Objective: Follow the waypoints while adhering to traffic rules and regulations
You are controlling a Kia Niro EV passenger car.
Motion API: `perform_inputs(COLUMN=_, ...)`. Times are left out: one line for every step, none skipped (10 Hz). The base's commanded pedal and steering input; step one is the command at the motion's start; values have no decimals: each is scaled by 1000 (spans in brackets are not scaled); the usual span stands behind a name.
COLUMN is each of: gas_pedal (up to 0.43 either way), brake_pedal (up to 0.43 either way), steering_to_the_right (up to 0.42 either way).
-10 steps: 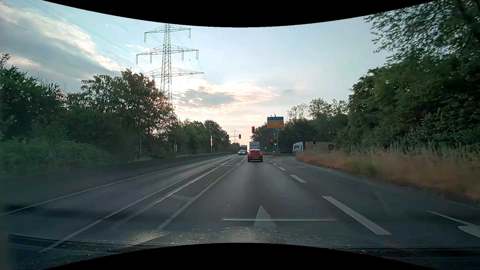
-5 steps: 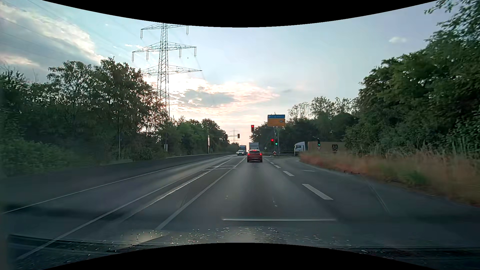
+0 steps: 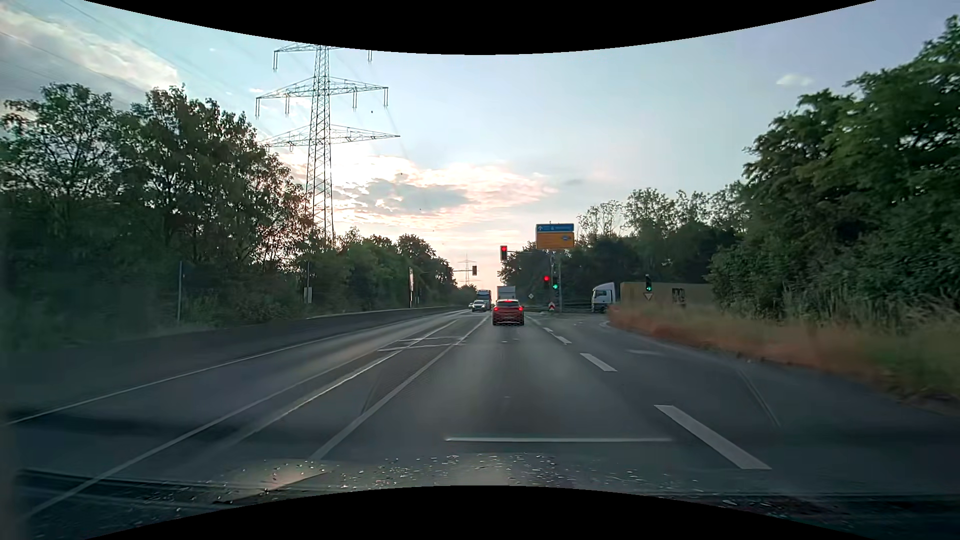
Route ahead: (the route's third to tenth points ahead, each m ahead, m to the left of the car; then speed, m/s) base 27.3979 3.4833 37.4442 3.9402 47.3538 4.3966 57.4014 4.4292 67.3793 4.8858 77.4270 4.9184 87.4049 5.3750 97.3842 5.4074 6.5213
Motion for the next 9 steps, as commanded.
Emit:
perform_inputs(gas_pedal=0, brake_pedal=0, steering_to_the_right=-3)
perform_inputs(gas_pedal=0, brake_pedal=0, steering_to_the_right=-4)
perform_inputs(gas_pedal=0, brake_pedal=0, steering_to_the_right=-4)
perform_inputs(gas_pedal=0, brake_pedal=0, steering_to_the_right=-5)
perform_inputs(gas_pedal=0, brake_pedal=0, steering_to_the_right=-9)
perform_inputs(gas_pedal=0, brake_pedal=0, steering_to_the_right=-10)
perform_inputs(gas_pedal=0, brake_pedal=0, steering_to_the_right=-8)
perform_inputs(gas_pedal=0, brake_pedal=0, steering_to_the_right=-8)
perform_inputs(gas_pedal=0, brake_pedal=0, steering_to_the_right=-8)
